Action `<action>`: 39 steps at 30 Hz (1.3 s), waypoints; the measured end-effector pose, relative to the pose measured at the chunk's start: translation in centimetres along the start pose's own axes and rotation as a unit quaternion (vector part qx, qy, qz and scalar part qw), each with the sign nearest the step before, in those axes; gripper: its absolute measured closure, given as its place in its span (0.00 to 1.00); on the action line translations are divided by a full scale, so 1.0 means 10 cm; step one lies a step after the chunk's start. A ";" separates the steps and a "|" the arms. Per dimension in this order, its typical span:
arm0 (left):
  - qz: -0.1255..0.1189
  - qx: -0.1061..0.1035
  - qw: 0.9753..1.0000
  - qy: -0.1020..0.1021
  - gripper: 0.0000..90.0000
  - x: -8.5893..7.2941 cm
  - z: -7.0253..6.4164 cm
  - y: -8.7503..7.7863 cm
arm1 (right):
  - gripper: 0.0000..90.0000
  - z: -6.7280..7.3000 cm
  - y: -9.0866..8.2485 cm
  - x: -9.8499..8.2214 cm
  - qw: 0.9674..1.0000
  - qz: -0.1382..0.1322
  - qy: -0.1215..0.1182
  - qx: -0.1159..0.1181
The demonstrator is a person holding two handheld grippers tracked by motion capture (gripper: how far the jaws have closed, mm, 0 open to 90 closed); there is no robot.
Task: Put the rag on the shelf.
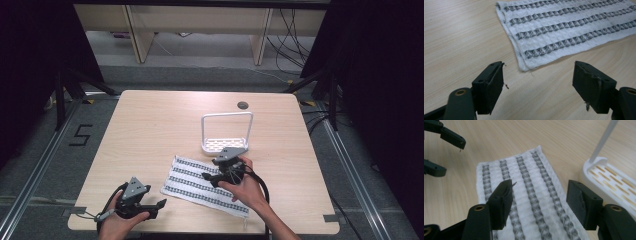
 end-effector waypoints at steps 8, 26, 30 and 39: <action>0.003 0.006 1.000 -0.002 0.30 0.04 0.03 0.11 | 0.48 -0.01 0.38 0.26 1.000 0.015 -0.010 0.003; 0.026 0.008 1.000 0.008 0.34 0.08 0.02 0.32 | 0.53 -0.01 1.07 0.51 0.998 0.063 -0.021 0.002; 0.042 0.006 0.999 0.029 0.38 0.08 0.02 0.35 | 0.56 -0.06 1.23 0.51 0.997 0.075 -0.009 -0.001; 0.056 0.017 0.997 0.044 0.46 0.04 0.06 0.38 | 0.63 -0.13 1.34 0.48 0.996 0.088 0.010 -0.005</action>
Point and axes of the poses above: each handheld gripper's, and its own axes: y roughly forward along the jaws, x roughly out of its top, z roughly to its left, the point moved 10 cm from there along y, roughly forward along the jaws, and after that the axes turned 5 degrees about x, right-handed, at the moved point
